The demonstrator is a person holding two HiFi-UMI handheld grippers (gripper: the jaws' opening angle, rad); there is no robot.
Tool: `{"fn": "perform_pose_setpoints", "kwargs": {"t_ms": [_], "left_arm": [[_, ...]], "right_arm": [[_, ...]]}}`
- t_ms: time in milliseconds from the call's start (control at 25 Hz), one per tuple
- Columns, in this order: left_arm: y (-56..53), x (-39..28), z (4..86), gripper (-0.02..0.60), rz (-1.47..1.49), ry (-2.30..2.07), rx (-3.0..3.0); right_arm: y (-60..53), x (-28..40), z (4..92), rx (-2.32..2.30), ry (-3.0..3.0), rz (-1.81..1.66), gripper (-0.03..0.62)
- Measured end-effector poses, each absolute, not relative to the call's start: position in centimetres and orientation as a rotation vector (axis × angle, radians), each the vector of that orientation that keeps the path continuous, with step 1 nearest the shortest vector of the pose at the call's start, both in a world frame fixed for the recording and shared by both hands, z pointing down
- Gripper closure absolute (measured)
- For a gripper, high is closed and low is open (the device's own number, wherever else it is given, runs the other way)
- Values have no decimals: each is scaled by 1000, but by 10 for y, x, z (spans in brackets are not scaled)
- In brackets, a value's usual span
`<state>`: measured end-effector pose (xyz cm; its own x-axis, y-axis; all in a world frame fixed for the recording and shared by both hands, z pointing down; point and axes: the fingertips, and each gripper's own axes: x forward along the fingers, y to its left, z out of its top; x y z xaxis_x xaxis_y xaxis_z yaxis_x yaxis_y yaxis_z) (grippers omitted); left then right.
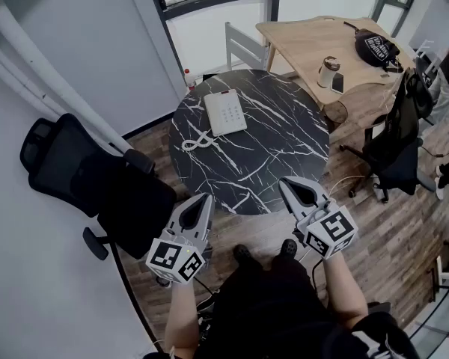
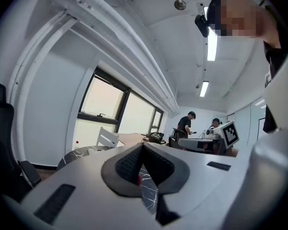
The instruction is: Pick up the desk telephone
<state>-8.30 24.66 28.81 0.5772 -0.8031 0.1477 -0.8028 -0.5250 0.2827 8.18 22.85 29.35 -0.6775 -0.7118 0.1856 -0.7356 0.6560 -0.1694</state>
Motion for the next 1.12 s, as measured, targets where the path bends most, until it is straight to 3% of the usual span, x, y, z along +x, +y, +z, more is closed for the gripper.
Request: {"fn": "perform_pose_setpoints", "kwargs": {"t_ms": [1120], "left_arm": [[256, -85, 310, 568, 91, -1228, 2503]], "right_arm": [[245, 66, 311, 1258, -2684, 414, 563]]}}
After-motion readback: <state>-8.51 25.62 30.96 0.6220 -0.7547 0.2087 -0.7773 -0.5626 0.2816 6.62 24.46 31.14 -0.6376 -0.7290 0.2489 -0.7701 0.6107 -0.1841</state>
